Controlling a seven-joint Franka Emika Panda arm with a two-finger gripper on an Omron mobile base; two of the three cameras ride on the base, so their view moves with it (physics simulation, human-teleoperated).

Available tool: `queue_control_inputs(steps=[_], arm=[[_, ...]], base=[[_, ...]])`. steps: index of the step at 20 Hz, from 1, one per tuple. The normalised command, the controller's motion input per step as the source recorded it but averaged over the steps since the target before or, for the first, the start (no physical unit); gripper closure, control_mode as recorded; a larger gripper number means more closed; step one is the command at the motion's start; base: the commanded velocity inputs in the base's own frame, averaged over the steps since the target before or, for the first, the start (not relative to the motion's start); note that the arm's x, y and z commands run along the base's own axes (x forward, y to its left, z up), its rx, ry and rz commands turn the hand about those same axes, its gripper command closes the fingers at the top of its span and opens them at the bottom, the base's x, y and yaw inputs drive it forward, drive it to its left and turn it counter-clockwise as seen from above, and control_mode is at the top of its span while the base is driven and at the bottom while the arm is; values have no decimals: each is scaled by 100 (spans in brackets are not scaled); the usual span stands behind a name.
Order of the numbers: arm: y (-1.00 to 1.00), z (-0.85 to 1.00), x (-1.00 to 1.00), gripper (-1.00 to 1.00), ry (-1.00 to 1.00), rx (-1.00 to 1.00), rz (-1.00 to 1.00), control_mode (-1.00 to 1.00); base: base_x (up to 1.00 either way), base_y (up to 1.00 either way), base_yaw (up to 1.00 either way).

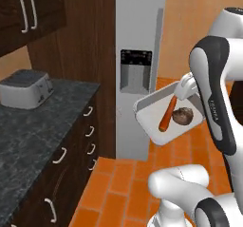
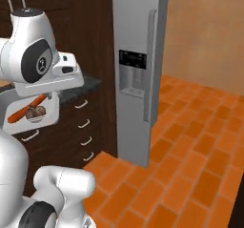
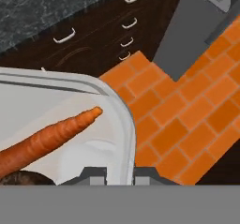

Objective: Take the meat container that has the fish and place it on the second highest rack of the freezer. Then take the vegetable container that has the mushroom and carrot and place it on the highest rack of the freezer.

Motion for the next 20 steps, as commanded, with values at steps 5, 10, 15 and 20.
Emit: queue_control_inputs(steps=[5, 10, 15, 20], arm=[[0, 0, 0, 100, 0, 0, 0, 100], [0, 0, 0, 100, 0, 0, 0, 100], [0, 0, 0, 100, 0, 0, 0, 100], [0, 0, 0, 100, 0, 0, 0, 100]], base=[[-8, -13, -63], [14, -45, -35], [90, -41, -24], [92, -31, -16]])
